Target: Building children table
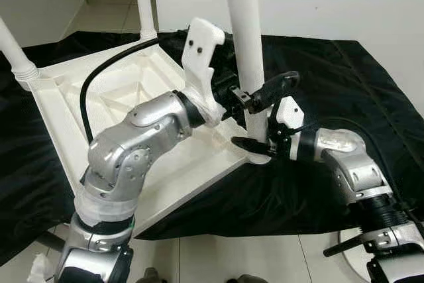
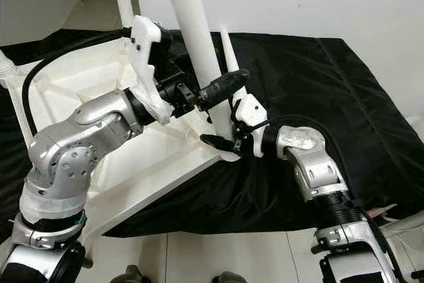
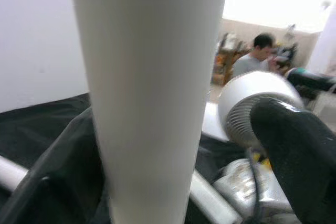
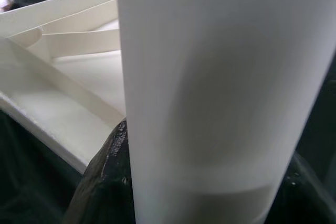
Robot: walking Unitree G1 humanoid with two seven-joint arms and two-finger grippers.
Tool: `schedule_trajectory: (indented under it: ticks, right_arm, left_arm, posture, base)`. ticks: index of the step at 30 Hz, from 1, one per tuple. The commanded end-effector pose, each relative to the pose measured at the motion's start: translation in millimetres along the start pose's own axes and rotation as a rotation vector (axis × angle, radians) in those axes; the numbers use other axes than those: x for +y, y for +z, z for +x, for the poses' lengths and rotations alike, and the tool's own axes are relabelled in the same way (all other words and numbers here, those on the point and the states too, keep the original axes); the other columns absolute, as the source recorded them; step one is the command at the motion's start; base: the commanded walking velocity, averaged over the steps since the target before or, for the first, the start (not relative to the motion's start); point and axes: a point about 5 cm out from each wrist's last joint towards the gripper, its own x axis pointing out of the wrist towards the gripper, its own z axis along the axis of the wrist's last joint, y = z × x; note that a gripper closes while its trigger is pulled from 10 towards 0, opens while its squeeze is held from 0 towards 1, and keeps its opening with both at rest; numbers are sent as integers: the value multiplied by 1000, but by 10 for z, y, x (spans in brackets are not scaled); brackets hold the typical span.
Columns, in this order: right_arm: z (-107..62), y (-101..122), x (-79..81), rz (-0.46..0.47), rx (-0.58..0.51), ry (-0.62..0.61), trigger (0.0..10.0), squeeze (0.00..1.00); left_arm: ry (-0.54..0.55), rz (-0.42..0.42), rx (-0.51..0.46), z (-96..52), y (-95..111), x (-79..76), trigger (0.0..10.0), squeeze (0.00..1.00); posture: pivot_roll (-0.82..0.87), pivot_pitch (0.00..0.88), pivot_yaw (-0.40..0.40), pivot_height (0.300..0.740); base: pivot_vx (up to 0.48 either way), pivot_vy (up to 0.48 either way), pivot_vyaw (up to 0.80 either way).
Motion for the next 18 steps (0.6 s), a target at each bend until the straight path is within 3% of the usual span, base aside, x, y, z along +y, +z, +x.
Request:
schedule_trajectory:
  ticks: [1, 4, 5, 18]
  right_arm:
    - [-8, 11, -13, 9, 7, 26, 10000, 0]
    - [-11, 11, -13, 12, 8, 28, 10000, 0]
    - [-18, 5, -11, 25, 10, 37, 10000, 0]
    - [5, 32, -38, 59, -13, 23, 10000, 0]
  left_arm:
    - [-234, -70, -72, -5, 129, -146, 2510, 0]
    - [-244, -92, -89, -10, 150, -150, 2510, 0]
    - [-264, -94, -93, -28, 157, -163, 0, 0]
    - [-219, -45, -75, -17, 189, -106, 0, 0]
  posture:
    - [-14, 0, -2, 740]
    - [-14, 0, -2, 740]
    - [-14, 0, -2, 740]
    - [-8, 0, -8, 740]
  base:
    - [0, 0, 0]
    - [0, 0, 0]
    - [0, 0, 0]
    - [0, 0, 0]
